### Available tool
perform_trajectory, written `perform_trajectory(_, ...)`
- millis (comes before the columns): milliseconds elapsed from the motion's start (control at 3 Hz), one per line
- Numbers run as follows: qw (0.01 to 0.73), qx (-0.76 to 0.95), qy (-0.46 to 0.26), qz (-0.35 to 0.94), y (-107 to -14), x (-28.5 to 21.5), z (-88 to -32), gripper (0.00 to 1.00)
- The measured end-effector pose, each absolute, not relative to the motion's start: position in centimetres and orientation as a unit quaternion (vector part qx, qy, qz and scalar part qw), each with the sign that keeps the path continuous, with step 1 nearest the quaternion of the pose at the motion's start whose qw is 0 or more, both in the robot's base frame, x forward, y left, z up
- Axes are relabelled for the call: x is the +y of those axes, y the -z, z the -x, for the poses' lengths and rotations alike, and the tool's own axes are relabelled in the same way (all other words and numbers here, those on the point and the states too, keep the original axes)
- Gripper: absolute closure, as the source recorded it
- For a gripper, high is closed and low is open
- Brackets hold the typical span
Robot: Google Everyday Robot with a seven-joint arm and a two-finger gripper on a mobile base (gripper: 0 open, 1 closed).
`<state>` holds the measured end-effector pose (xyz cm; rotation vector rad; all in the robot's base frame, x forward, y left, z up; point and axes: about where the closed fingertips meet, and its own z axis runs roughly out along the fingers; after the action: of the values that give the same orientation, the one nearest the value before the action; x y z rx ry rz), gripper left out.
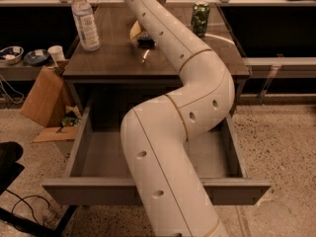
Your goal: Place rxbar blueberry into top drawer
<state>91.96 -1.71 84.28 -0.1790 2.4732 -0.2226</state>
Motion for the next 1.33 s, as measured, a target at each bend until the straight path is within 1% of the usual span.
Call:
perform_trajectory(333,0.316,0.943,0.077,0.061,-83.9,-1.6,-91.9,0.00)
perform_trajectory(1333,0.339,0.941,0.005,0.015,-84.2,0.7,-92.8,0.00)
